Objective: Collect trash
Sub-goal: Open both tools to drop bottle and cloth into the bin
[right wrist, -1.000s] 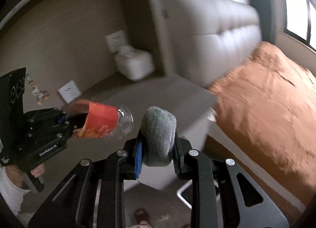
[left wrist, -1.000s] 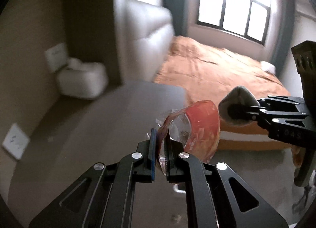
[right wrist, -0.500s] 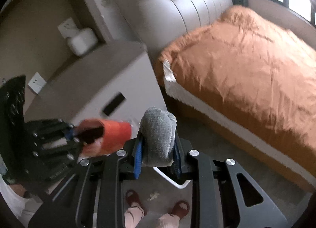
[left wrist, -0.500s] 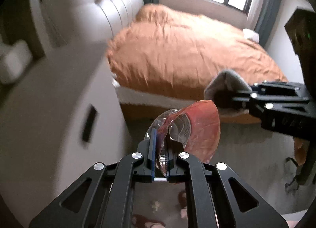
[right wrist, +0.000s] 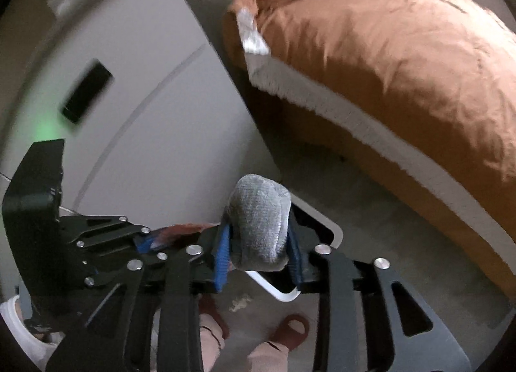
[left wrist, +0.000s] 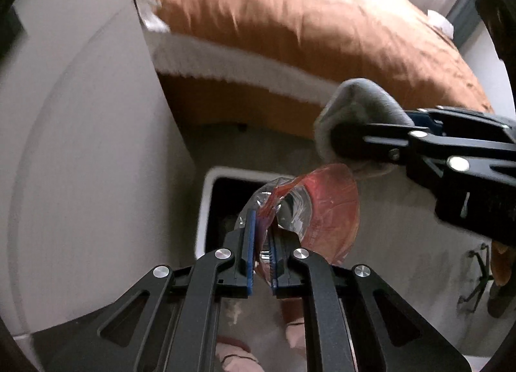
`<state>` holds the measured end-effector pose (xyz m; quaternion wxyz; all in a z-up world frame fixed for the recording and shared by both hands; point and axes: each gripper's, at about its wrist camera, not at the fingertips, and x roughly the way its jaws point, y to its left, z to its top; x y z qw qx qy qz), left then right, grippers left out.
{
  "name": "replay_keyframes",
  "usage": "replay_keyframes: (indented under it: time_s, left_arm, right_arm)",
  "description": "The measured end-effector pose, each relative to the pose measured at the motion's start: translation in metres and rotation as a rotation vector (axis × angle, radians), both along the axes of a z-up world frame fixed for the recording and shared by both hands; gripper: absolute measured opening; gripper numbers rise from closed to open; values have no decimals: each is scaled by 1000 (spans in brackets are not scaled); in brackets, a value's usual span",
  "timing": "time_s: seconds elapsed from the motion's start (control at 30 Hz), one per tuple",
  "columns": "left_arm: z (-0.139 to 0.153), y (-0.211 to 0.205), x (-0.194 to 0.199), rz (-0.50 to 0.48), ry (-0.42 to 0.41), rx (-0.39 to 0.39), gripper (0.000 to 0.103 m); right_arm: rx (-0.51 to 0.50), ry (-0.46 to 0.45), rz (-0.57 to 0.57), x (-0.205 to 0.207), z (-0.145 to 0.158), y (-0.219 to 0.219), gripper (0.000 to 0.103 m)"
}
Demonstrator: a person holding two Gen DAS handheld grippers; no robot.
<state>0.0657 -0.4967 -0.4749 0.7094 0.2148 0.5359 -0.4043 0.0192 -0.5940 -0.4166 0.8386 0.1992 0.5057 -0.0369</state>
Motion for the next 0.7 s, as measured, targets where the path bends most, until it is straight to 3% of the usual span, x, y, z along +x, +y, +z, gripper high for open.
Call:
replay_keyframes:
  time_s: [0.03,0.07,0.1,0.2,0.27,0.47,0.7]
  left_arm:
    - [-12,-2,2,-1,21,5,13]
    - [-28,-4,5,0,60,11,45]
    - [-36,-5,9,10,78,10,101]
    - [-51,-6,15,31,61,38,98]
    - [-48,-10,17,33,34,46,98]
    - [-8,-19,21,38,15,-3,98]
    - [57,-16,30,42,-23,-65,98]
  right_arm:
    - [15,16,16,6,-18,-1,64]
    - [28,31,31,10,-29,-2,100]
    - [8,77,44,16,-47,-2,98]
    - [-12,139,90,24,-70,-1,98]
    - [-41,128,82,23,-68,-3,98]
    - [-53,84,31,17,-32,-13,98]
    - [-97,10,-41,11,31,-23,98]
